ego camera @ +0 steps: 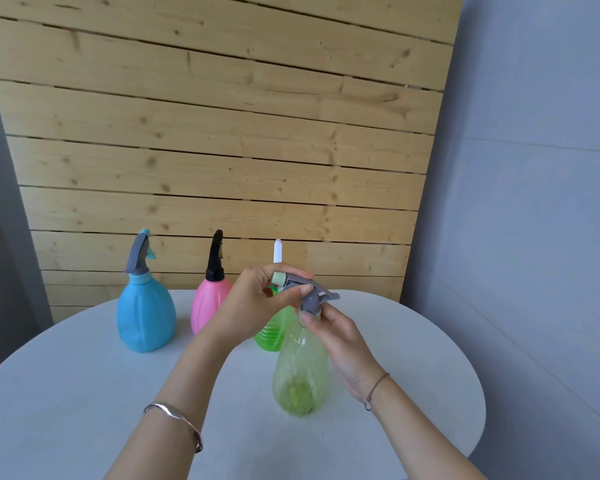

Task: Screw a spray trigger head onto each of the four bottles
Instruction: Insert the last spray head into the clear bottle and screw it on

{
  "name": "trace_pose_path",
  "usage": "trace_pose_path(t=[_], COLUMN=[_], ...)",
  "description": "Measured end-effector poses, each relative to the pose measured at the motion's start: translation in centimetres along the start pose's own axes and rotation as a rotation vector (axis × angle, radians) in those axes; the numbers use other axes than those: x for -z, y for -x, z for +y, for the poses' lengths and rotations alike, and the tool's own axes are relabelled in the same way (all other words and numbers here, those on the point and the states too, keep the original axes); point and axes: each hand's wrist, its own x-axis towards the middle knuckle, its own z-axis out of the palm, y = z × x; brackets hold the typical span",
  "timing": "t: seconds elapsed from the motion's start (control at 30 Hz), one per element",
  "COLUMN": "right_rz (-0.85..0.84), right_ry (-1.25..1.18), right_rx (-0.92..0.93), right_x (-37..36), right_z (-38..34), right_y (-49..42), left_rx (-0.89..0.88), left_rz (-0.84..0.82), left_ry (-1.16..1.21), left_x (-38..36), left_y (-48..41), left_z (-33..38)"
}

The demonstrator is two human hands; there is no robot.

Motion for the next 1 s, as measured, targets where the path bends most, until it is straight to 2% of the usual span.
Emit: trace_pose_path(t=[0.17,0.33,0.47,0.53,0.63,0.87,1.0], right_rz=[0.177,0.055,0.209,0.171,0.021,0.113,-0.016], right_ry=[0.011,-0.013,0.003,-0.037,-0.084,-0.188,-0.120], right_rx=[0.038,-0.008,0.027,0.000,-0.065,-0.064,-0.072], right_x=[-0.8,-0.3,-1.0,-0.6,0.0,0.0,0.0], right_z=[0.7,0.0,0.6,0.4,-0.2,-0.1,-0.5], right_y=[-0.2,0.1,-0.1,-0.1,0.2,0.4,0.6], left_rx=[-0.001,-0.017,-0.010,-0.018,-0.032,-0.030,-0.042], left_rz=[-0.003,0.006,0.001,0.001,0.009,0.009,0.003], left_ry=[0.004,0.021,0.014,0.005,0.004,-0.003,-0.001], left_x=[-0.1,-0.1,-0.1,0.0,-0.1,0.0,0.0], left_y=[0.0,0.1,0.1,0.1,0.1,0.1,0.1], left_z=[0.0,-0.2,-0.4,-0.5,-0.5,-0.6,-0.5])
